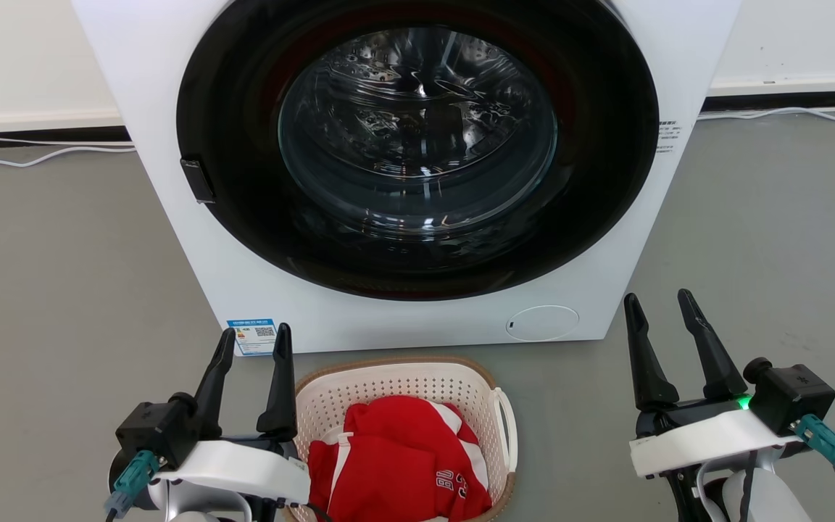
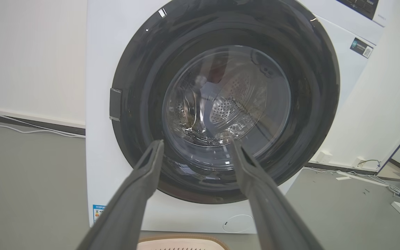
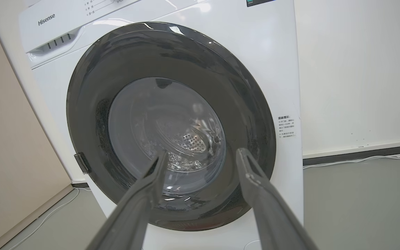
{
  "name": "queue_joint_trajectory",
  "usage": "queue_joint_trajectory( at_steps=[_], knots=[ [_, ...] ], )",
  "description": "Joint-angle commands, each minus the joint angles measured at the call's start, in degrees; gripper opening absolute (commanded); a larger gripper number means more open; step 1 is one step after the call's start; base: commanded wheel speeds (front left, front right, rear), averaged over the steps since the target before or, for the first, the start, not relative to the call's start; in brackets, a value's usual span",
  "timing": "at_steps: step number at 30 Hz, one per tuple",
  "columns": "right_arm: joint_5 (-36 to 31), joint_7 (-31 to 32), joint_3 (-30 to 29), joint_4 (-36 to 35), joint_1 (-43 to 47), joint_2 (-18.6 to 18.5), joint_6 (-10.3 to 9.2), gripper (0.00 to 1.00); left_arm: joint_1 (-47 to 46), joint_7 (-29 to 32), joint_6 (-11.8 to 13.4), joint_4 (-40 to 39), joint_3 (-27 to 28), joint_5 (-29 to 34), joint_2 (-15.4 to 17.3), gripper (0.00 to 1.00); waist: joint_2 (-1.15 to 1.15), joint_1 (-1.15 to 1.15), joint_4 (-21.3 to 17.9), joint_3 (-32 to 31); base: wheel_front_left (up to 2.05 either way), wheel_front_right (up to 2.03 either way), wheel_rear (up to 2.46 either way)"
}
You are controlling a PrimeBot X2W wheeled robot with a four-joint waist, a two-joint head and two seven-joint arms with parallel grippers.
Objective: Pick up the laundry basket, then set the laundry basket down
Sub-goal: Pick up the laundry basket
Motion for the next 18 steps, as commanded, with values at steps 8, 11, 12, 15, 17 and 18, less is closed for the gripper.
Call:
queue_joint_trajectory(
  at_steps=[8,11,12,15,17,18],
  knots=[
    [-0.05,-0.77,1.19,-1.33,-2.7,0.13,0.01,1.0,-2.63,-0.36,1.03,-0.95,1.75,-0.86,0.54,1.0,0.0,0.0,-0.54,1.07,0.0,0.0,0.0],
    [0.37,-0.77,1.35,-1.35,-2.99,-0.04,0.01,1.0,-3.07,-0.36,1.08,-0.67,1.93,-1.15,0.54,1.0,0.0,0.0,-0.76,2.24,0.0,0.0,0.0],
    [0.61,-0.77,1.4,-1.37,-3.14,-0.14,0.01,1.0,-3.24,-0.36,1.12,-0.56,1.97,-1.27,0.54,1.0,0.0,0.0,-0.83,2.68,0.0,0.0,0.0],
    [1.27,-0.77,1.55,-1.62,-3.66,-0.45,0.01,1.0,-3.9,-0.36,1.15,-0.08,2.1,-1.65,0.54,1.0,0.0,0.0,-1.08,4.41,0.0,0.0,0.0],
    [1.46,-0.77,1.58,-1.72,-3.87,-0.59,0.01,1.0,-4.19,-0.36,1.12,0.16,2.12,-1.71,0.54,1.0,0.0,0.0,-1.14,5.1,0.0,0.0,0.0],
    [1.59,-0.77,1.59,-1.87,-4.07,-0.68,0.01,1.0,-4.55,-0.36,1.09,0.34,2.19,-1.73,0.54,1.0,0.0,0.0,-1.19,5.81,0.0,0.0,0.0]
  ],
)
